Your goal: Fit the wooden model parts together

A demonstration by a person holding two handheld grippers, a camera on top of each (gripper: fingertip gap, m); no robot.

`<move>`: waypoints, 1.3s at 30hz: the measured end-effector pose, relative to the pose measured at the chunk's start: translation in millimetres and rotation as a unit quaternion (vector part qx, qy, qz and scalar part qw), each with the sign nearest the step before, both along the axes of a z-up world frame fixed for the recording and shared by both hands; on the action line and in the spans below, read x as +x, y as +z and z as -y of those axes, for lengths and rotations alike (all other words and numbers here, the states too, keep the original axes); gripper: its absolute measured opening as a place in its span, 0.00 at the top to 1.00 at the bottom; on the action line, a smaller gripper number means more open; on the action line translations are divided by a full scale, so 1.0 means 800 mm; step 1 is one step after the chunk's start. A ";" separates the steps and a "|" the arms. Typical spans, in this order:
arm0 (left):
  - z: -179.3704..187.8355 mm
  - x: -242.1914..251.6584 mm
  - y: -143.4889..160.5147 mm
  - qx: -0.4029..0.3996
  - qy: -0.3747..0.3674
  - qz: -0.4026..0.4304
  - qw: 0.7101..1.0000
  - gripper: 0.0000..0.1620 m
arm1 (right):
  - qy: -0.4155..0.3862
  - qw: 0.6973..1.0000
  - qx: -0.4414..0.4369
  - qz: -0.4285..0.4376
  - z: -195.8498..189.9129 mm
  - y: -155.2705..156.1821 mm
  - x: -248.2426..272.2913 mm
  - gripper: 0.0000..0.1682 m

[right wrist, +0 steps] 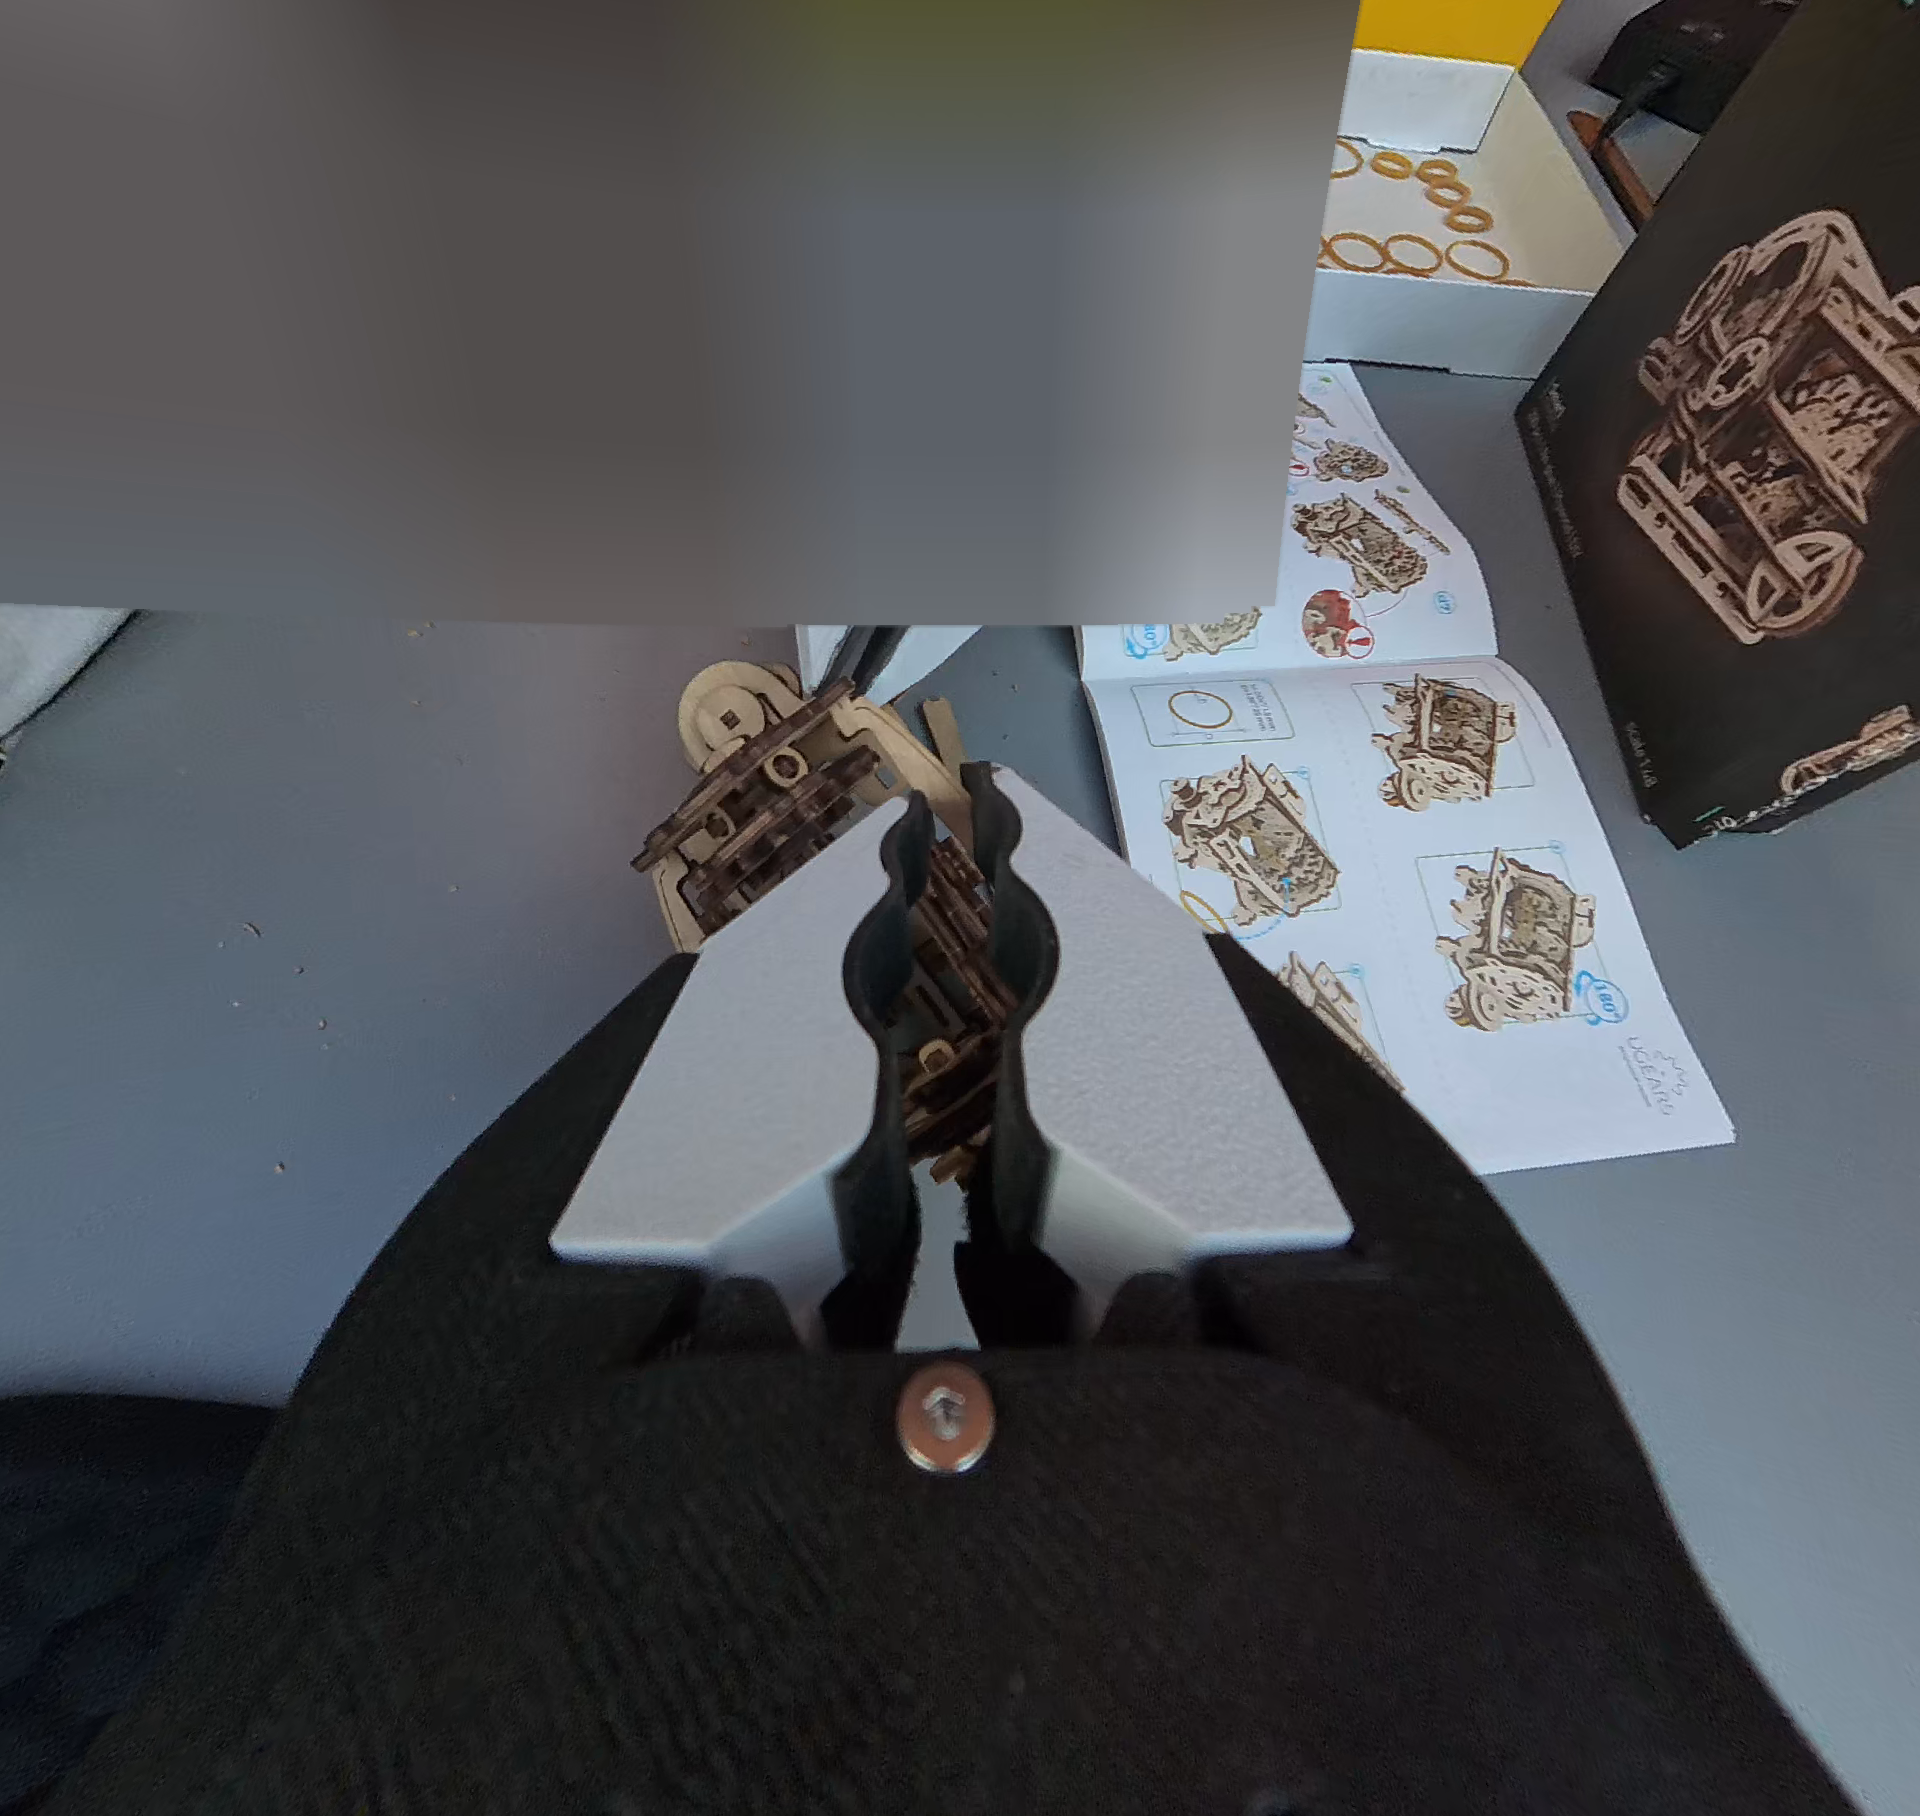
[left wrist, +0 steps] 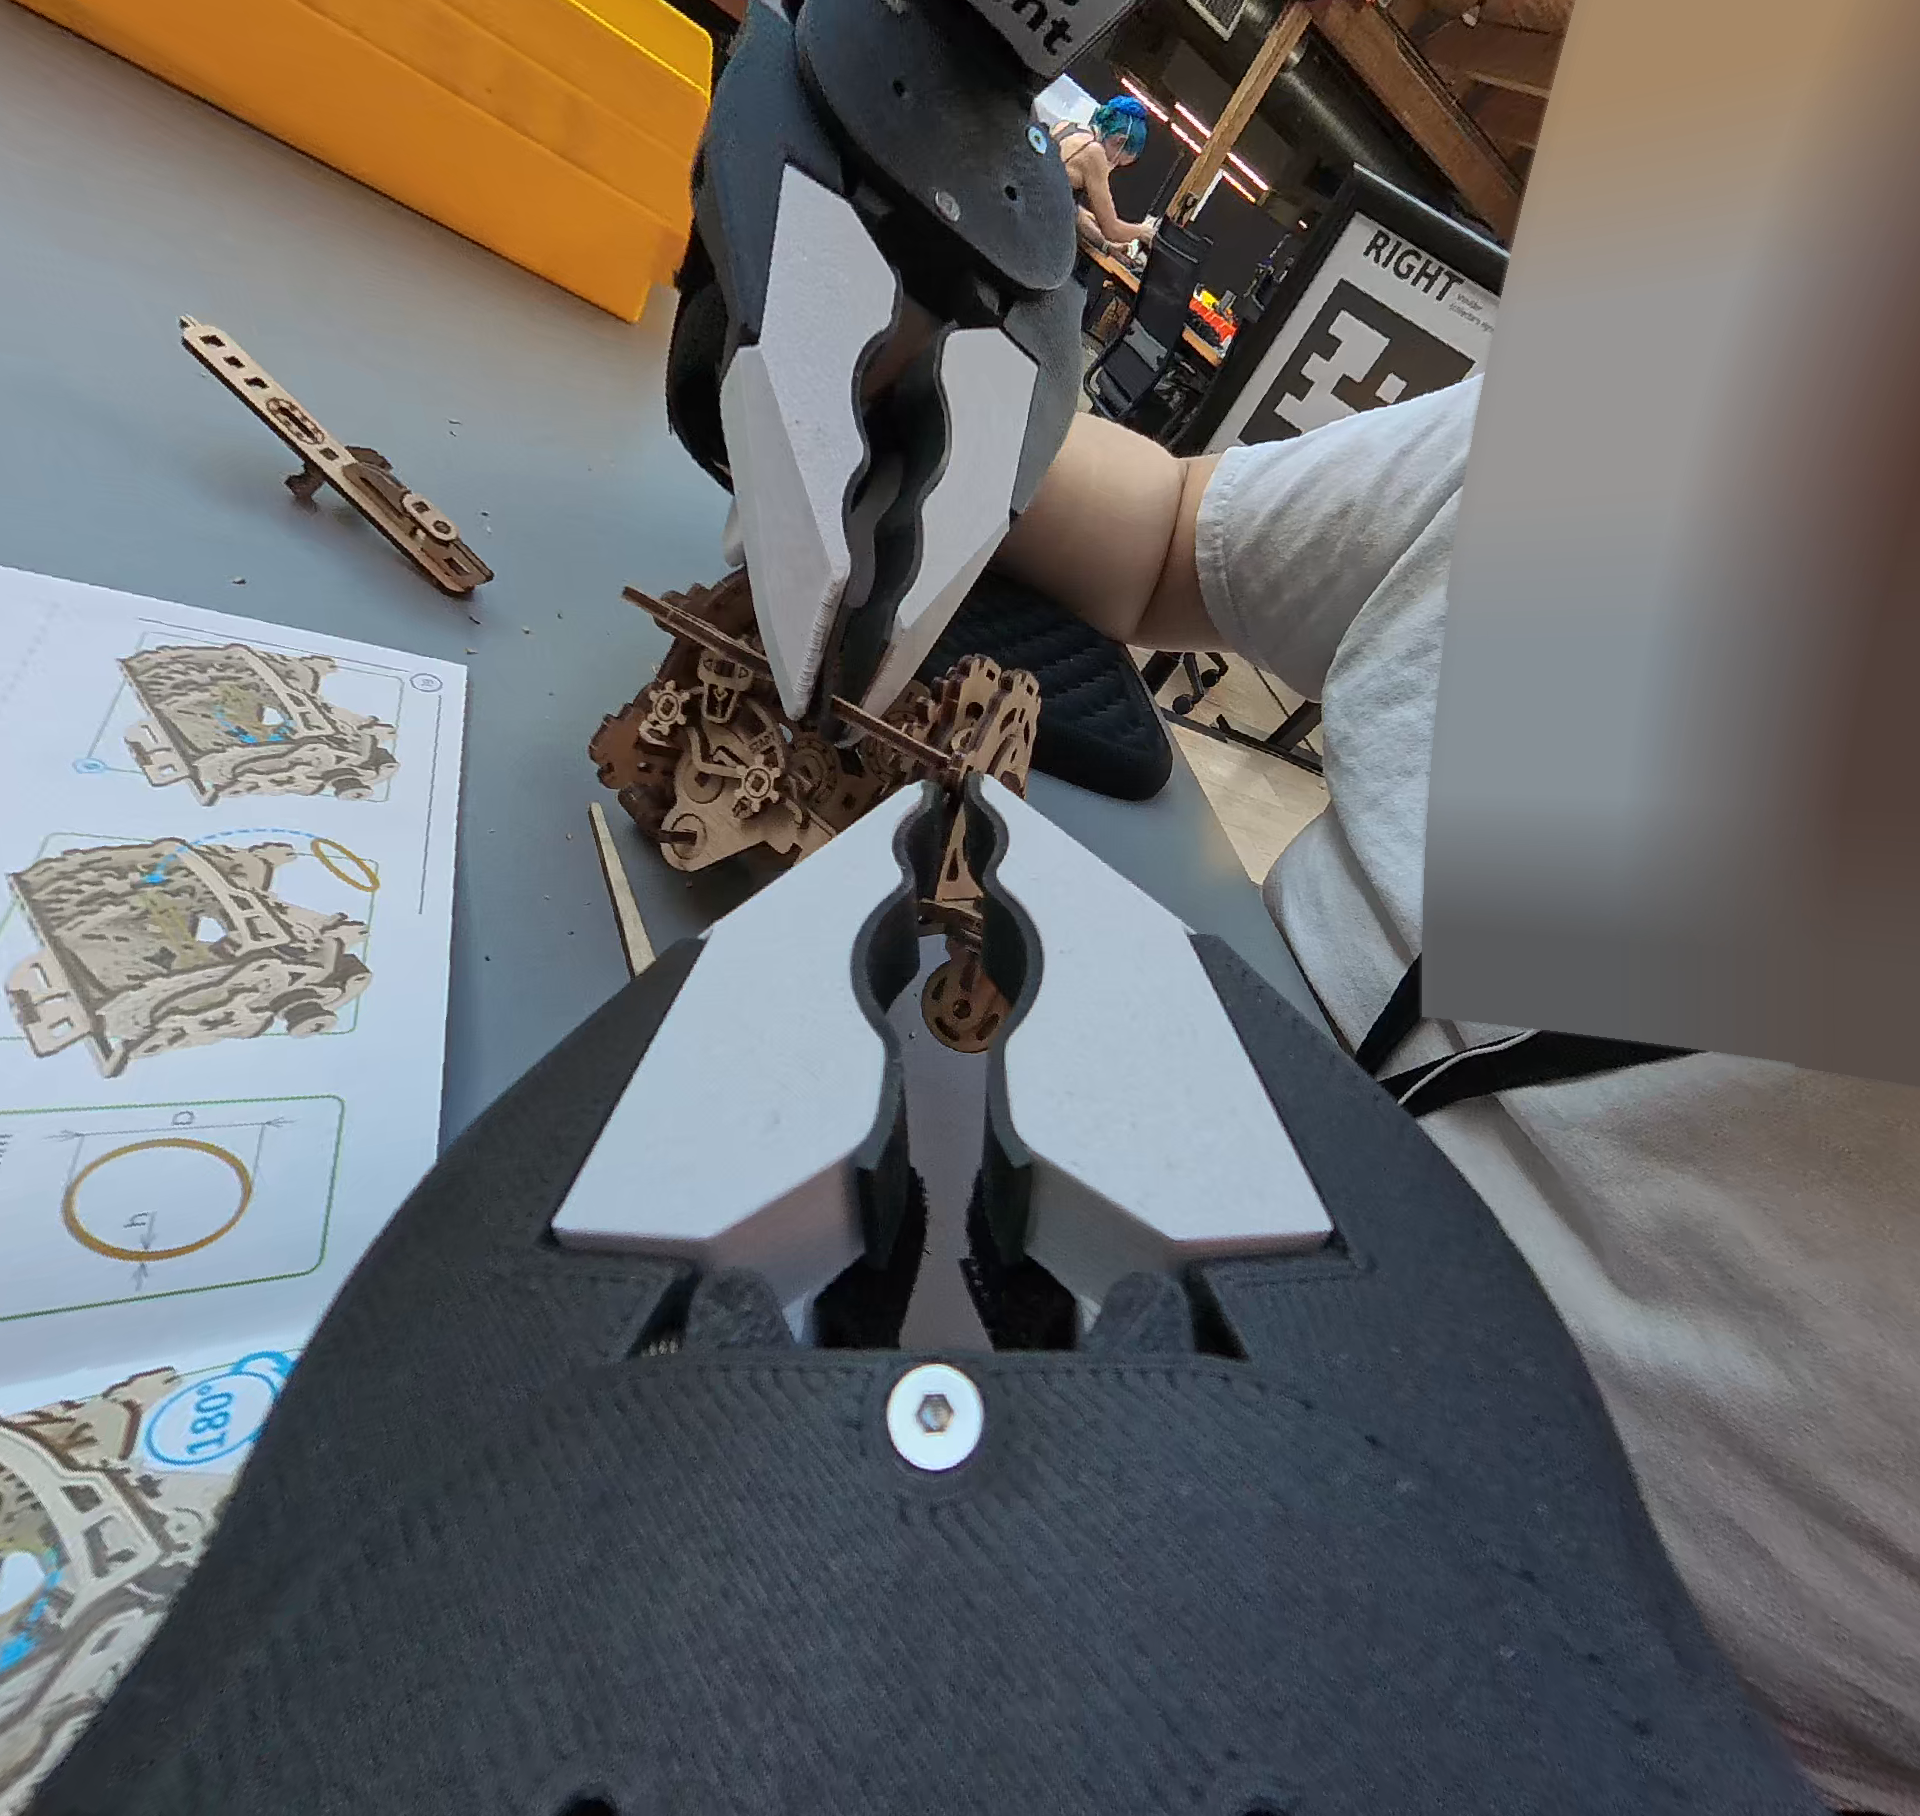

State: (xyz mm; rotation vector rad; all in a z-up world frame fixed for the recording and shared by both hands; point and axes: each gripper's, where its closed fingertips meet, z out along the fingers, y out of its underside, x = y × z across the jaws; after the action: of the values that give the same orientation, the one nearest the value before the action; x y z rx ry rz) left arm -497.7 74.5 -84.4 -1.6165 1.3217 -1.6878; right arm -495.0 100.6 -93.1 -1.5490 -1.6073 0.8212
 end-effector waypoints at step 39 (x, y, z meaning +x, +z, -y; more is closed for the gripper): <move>-0.012 -0.004 0.006 -0.038 0.042 0.008 0.998 0.97 | -0.030 1.000 0.003 -0.005 -0.020 -0.002 0.006 0.95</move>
State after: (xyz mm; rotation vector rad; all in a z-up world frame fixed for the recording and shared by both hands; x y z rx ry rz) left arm -500.8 83.9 -79.2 -1.6737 1.1789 -1.7152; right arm -490.0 116.4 -94.9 -1.5792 -1.5469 0.7910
